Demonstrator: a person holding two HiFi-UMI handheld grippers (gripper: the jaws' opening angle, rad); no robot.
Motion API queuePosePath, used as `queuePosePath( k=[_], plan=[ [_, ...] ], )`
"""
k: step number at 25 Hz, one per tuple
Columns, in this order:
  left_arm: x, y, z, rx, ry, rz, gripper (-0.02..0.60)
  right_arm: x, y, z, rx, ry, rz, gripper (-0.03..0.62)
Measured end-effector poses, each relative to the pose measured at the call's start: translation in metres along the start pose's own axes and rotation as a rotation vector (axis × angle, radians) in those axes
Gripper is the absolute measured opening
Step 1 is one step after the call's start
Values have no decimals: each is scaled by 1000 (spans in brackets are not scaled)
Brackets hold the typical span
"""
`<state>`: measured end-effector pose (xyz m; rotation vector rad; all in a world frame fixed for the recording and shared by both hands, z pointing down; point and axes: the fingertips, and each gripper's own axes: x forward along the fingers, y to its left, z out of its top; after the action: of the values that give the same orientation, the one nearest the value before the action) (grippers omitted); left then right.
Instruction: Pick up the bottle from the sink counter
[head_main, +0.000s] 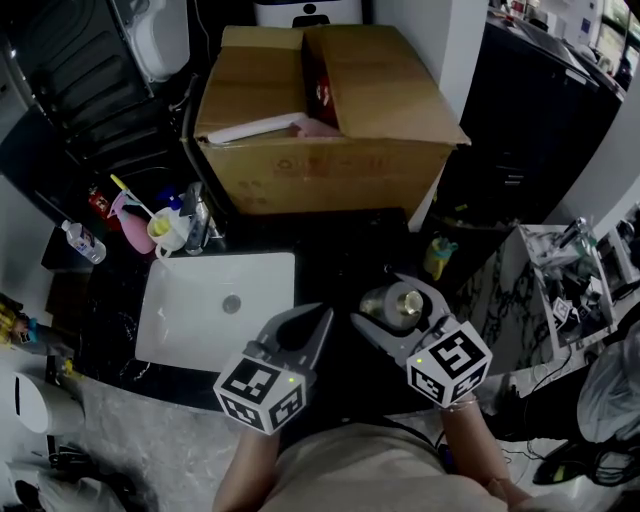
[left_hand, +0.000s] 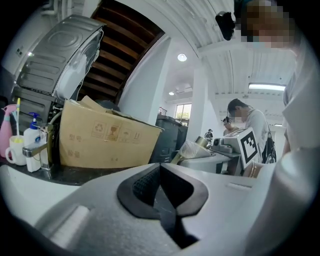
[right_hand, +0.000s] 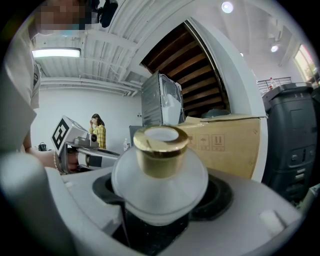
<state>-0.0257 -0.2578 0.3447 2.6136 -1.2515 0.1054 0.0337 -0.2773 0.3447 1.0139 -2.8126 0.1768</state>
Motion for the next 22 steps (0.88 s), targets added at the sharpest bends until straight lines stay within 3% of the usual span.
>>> queuePosePath(
  k=[6, 22],
  plan=[
    [2, 0, -10, 22, 42, -6, 6, -1, -1, 4, 3, -10, -4, 341],
    [1, 5, -14, 5, 35, 8, 6, -1, -3, 5, 6, -18, -9, 341]
  ],
)
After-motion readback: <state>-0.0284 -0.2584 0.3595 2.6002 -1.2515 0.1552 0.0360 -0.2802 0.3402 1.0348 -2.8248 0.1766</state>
